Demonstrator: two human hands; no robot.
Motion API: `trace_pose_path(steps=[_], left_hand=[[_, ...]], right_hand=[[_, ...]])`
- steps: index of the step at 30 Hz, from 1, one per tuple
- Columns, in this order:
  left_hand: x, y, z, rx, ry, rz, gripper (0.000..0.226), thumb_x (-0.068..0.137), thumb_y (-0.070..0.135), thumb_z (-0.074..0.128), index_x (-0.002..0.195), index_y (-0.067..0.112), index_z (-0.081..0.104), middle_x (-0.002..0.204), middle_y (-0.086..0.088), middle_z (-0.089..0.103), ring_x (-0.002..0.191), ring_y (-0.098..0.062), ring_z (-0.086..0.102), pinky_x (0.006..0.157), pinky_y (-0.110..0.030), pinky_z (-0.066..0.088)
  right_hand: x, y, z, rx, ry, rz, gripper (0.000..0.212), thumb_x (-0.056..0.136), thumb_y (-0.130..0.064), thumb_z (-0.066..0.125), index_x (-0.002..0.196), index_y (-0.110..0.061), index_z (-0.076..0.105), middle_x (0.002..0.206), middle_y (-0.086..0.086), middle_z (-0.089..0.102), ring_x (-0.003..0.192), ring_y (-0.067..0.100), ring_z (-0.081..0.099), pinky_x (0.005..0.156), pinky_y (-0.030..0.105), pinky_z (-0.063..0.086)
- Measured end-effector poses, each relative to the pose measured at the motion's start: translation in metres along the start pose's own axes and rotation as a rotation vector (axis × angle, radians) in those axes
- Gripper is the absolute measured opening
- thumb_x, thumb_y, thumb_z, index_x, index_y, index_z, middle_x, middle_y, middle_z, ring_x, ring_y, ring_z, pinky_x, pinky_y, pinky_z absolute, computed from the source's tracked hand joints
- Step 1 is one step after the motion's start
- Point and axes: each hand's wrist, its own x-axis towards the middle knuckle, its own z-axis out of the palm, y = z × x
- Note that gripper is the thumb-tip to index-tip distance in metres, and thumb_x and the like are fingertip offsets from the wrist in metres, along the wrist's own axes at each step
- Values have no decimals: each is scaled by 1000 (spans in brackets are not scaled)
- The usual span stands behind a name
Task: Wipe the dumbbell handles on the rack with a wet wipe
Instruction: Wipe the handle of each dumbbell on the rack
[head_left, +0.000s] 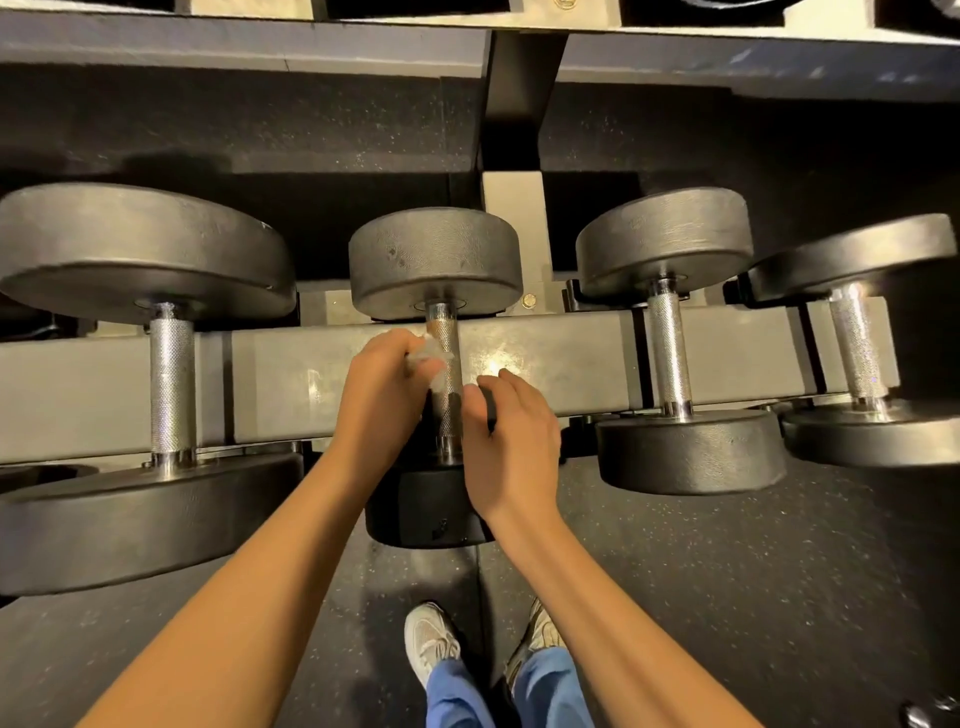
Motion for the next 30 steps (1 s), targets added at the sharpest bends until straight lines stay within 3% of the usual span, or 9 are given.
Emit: trace_pose_path(steps=[4, 7, 12, 16, 19, 21, 23, 25, 30], left_hand=[[22, 8, 3, -132, 136, -134, 15, 90, 20, 58, 76, 14, 55, 67, 6, 51, 60, -3, 44, 50, -11, 34], [24, 10, 6, -198, 171, -171, 22, 90, 18, 58, 70, 15, 50, 63, 5, 47, 55, -4, 39, 45, -11, 33], [-1, 2, 1, -23, 15, -144, 31, 89, 19, 61, 63, 15, 45, 57, 5, 44, 49, -4, 38, 46, -13, 33], [-13, 2, -2, 20, -49, -37, 17, 90, 13, 58, 77, 3, 53, 67, 5, 51, 59, -8, 50, 53, -13, 37], [0, 9, 2, -62, 70, -70, 17, 90, 15, 57, 74, 15, 50, 71, 5, 52, 62, -5, 48, 53, -12, 36], [14, 15, 7, -172, 173, -139, 24, 91, 19, 57, 71, 22, 46, 70, 6, 50, 61, -4, 44, 50, -12, 34], [21, 17, 12, -233, 237, -162, 27, 91, 19, 58, 68, 22, 46, 66, 6, 48, 58, -3, 42, 50, -16, 35], [12, 11, 12, -211, 193, -142, 27, 90, 18, 59, 67, 19, 46, 63, 4, 47, 56, -6, 41, 50, -21, 34], [-20, -11, -2, -8, -101, -107, 30, 89, 23, 65, 70, 2, 56, 64, -9, 56, 59, -13, 46, 54, -26, 41]], right_hand=[[0, 2, 4, 5, 37, 0, 68, 87, -52, 14, 115, -18, 65, 131, 0, 57, 129, 16, 42, 109, 44, 29], [0, 1, 5, 42, 64, 32, 67, 85, -50, 16, 111, -18, 68, 127, 0, 61, 126, 15, 45, 108, 42, 30], [-1, -2, 4, 80, 108, 54, 62, 84, -48, 20, 105, -16, 69, 121, 0, 64, 123, 15, 48, 107, 41, 31], [-2, -3, 3, 131, 120, 43, 58, 84, -44, 23, 99, -14, 69, 110, 2, 67, 113, 20, 55, 100, 46, 37], [-1, 0, 5, 142, 109, 40, 60, 84, -45, 22, 104, -14, 69, 114, 0, 67, 117, 15, 53, 102, 42, 36], [-1, 2, 6, 199, 114, 29, 58, 84, -43, 23, 97, -10, 68, 104, 4, 68, 99, 13, 53, 92, 36, 39], [-1, 4, 6, 270, 132, 22, 53, 83, -41, 25, 88, -7, 65, 93, 9, 65, 86, 8, 41, 80, 34, 33], [-1, 5, 6, 303, 144, 26, 49, 83, -41, 26, 84, -8, 63, 86, 6, 62, 85, 6, 37, 78, 36, 34], [-4, 0, -1, 314, 136, 10, 27, 85, -35, 31, 67, -21, 46, 65, -10, 44, 66, 12, 40, 72, 35, 36]])
